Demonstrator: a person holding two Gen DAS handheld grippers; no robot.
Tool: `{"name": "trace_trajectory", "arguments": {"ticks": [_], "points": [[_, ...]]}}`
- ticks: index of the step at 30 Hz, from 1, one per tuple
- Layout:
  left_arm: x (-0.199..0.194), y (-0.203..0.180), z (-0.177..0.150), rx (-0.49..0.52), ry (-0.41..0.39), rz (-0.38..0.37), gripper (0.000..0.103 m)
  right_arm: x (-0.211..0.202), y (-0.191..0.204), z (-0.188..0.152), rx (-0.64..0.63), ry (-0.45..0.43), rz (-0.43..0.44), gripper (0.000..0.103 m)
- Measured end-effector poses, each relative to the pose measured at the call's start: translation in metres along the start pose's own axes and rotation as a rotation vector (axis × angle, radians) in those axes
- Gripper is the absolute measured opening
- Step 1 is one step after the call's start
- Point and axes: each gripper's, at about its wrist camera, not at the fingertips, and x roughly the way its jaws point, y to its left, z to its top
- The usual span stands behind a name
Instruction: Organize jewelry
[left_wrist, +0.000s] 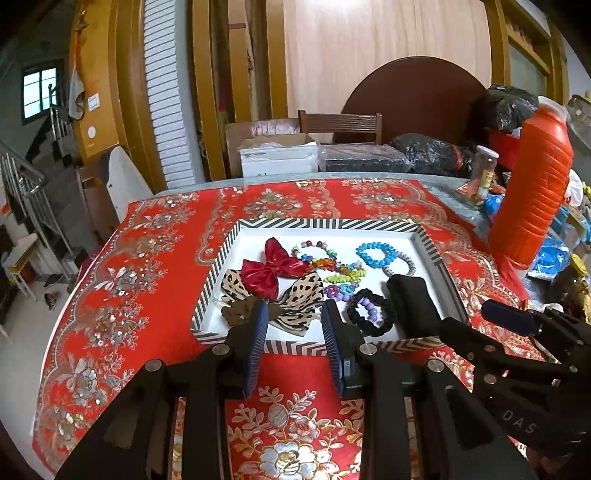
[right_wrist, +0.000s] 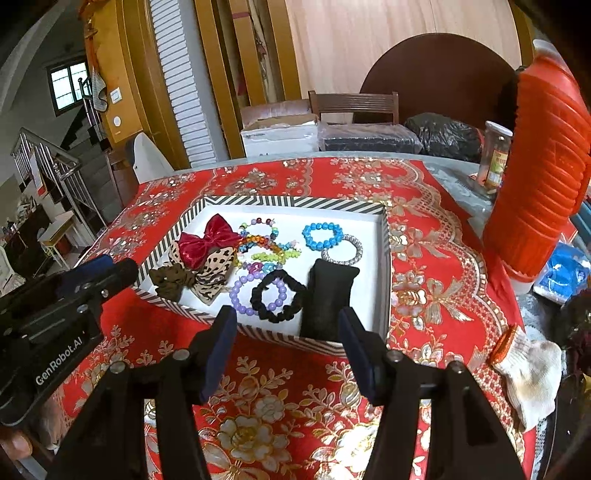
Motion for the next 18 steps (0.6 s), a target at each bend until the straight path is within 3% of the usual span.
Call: {"name": "trace_trajectory", "arguments": {"ticks": [18], "points": [[-0.02,-0.002,-0.003,-0.001,-0.023,0.012,0.027,-0.022,0.005,-0.005,-0.015,-0.028,0.006,0.062]]}}
